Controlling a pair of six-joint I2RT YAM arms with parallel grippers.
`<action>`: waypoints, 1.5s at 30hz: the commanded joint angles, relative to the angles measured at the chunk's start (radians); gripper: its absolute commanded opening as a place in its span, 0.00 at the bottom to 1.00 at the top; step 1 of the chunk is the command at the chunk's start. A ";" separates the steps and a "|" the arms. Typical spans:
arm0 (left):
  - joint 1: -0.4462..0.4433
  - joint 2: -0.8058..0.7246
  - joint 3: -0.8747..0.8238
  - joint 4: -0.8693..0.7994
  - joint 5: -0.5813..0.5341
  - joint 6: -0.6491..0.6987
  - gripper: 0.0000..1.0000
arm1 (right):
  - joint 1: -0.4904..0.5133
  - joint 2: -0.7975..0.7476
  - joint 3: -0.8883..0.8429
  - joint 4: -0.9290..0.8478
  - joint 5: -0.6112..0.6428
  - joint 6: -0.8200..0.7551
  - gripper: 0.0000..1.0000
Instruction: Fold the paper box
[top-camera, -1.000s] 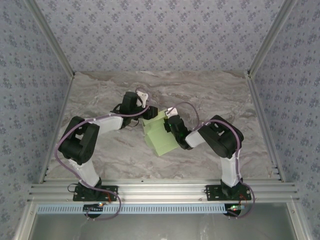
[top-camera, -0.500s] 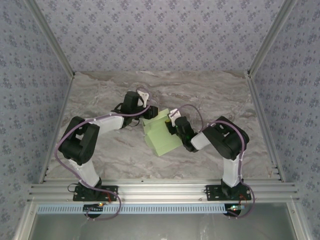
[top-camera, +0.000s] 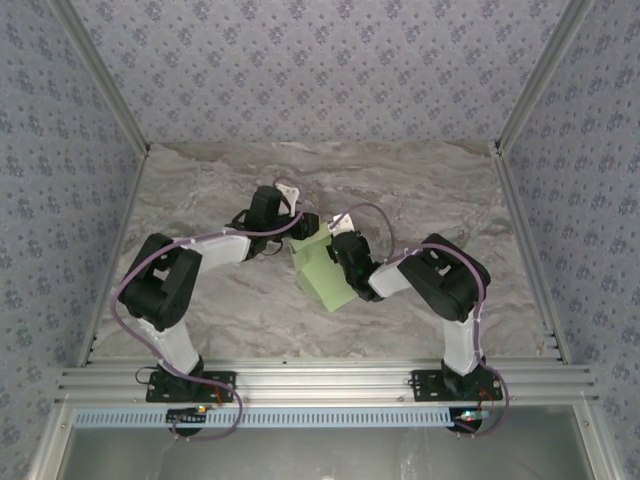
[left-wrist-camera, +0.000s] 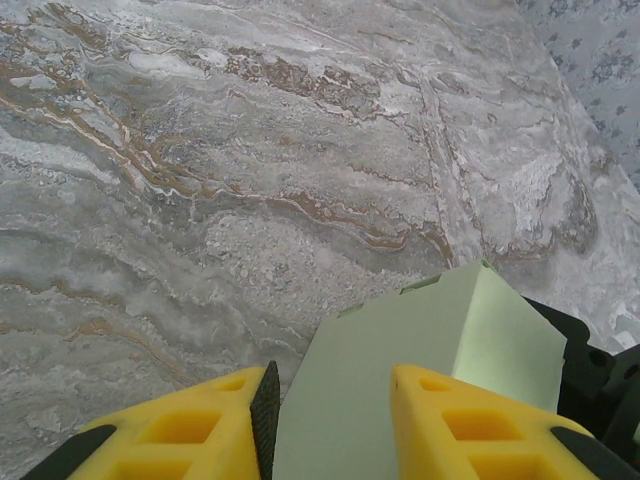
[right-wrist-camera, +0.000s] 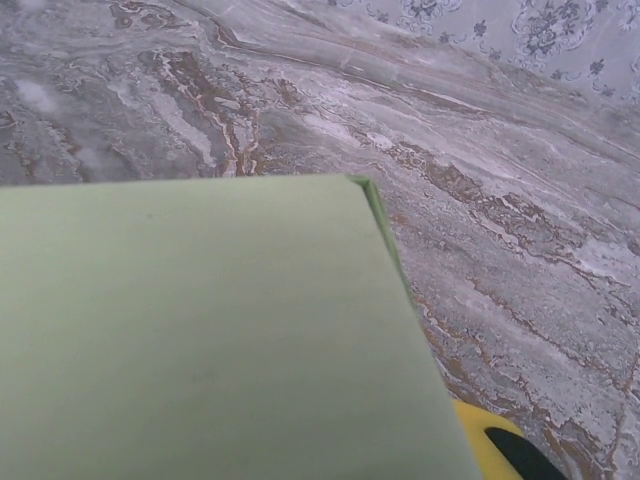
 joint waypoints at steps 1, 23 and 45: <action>-0.014 0.024 -0.050 -0.135 -0.012 -0.004 0.36 | -0.031 0.024 -0.012 -0.009 0.096 0.018 0.21; -0.016 0.020 -0.025 -0.197 -0.084 -0.011 0.37 | -0.096 -0.373 -0.294 0.064 -0.533 -0.093 0.45; -0.022 0.011 -0.028 -0.230 -0.094 -0.063 0.38 | 0.192 -0.044 -0.185 0.441 -0.486 -0.081 0.52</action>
